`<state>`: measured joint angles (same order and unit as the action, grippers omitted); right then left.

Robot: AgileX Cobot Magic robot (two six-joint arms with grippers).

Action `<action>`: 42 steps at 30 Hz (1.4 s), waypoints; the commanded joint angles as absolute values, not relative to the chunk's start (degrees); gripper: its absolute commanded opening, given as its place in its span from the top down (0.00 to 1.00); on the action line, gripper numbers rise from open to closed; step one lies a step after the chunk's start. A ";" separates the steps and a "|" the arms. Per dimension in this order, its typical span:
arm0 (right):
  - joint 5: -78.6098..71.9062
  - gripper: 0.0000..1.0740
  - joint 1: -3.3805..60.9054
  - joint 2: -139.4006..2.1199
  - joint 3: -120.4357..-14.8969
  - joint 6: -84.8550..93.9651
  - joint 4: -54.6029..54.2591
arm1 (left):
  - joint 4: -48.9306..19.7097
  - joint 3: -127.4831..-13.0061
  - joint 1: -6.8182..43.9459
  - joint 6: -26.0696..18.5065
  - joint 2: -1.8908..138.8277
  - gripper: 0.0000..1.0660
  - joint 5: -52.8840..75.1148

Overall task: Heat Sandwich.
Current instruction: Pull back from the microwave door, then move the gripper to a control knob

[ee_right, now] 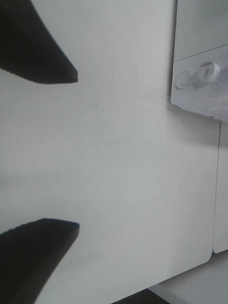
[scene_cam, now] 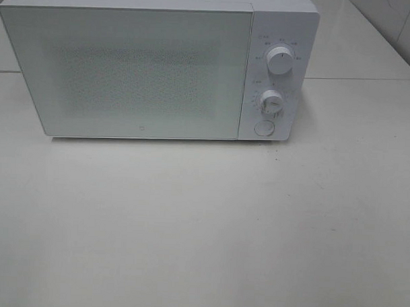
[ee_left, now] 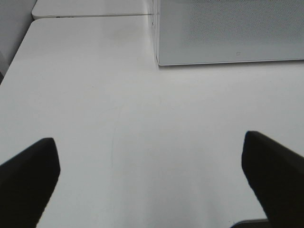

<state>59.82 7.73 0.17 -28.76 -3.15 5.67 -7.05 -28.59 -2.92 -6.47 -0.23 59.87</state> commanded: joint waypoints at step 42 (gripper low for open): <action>42.63 0.30 7.33 -14.78 -32.89 -3.44 4.98 | -7.33 -28.42 -2.98 -6.53 -1.78 0.03 58.90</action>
